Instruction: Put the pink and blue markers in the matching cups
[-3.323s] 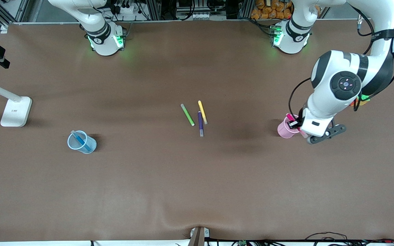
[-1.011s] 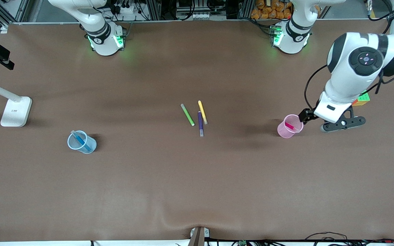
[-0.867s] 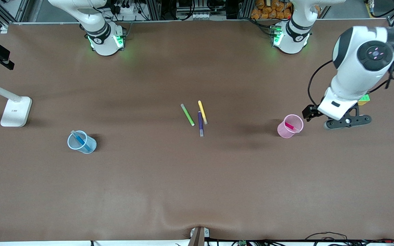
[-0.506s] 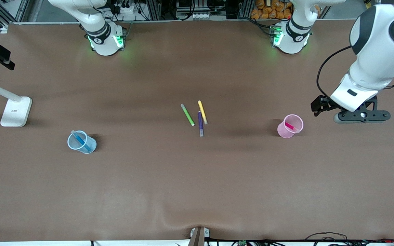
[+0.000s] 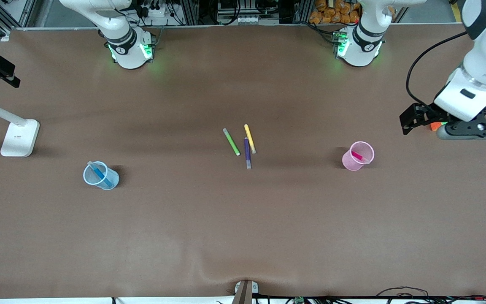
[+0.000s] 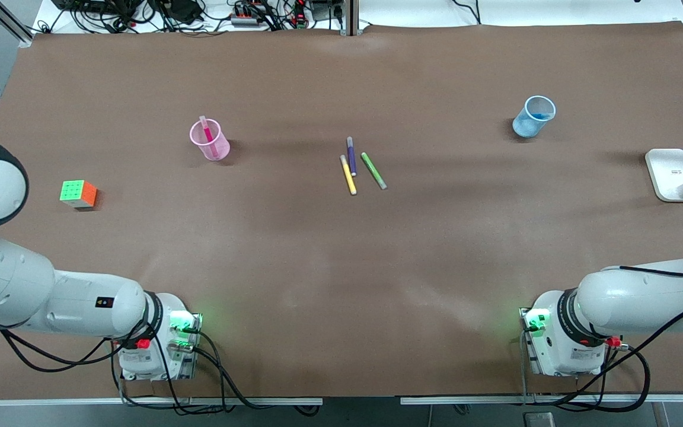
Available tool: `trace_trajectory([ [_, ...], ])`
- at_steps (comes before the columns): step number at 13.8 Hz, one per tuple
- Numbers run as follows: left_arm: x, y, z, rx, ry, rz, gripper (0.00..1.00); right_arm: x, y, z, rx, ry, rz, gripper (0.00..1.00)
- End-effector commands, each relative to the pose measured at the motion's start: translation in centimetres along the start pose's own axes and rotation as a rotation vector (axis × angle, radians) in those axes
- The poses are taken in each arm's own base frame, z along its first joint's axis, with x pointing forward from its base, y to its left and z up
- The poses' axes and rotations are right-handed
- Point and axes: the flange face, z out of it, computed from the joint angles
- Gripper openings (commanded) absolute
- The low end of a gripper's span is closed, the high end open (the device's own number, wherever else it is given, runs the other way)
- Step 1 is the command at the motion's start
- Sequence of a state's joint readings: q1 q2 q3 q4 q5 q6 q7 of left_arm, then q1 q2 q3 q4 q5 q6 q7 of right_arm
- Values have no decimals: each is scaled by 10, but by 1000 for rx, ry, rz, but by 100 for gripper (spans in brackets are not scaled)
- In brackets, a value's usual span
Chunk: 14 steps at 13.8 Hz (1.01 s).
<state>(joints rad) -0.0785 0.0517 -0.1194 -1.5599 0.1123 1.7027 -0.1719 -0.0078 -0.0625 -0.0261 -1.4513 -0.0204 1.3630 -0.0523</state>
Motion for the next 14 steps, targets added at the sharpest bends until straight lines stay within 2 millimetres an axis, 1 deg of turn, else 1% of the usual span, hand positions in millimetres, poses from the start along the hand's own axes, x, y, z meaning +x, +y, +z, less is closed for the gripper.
trace_trajectory([
  [1,0,-4,-8,-13,-45,13,100,-6,0,-3,12,11,1,100],
  [3,-7,-8,-14,-10,-61,10,100,-6,0,-3,12,11,1,100],
  [4,-13,-15,-18,-13,-81,3,100,-6,0,-3,12,11,-1,100],
  [5,-25,-24,-27,-49,-91,-12,100,-6,0,-3,12,11,1,100],
  [7,-51,-43,-29,-83,-109,-11,100,-6,0,-3,12,11,1,100],
  [9,-72,-47,-28,-79,-121,-4,100,-6,0,-3,12,11,1,100],
  [11,-95,-47,-18,-76,-129,-3,100,-6,0,-3,12,11,1,100],
  [12,-103,-47,-15,-71,-104,-3,100,-6,0,-3,12,11,-1,100],
  [13,-104,-49,-14,-70,-101,-7,100,-6,1,0,12,5,0,100],
  [14,-103,-58,-16,-71,-97,-17,100,-5,1,3,13,2,0,100],
])
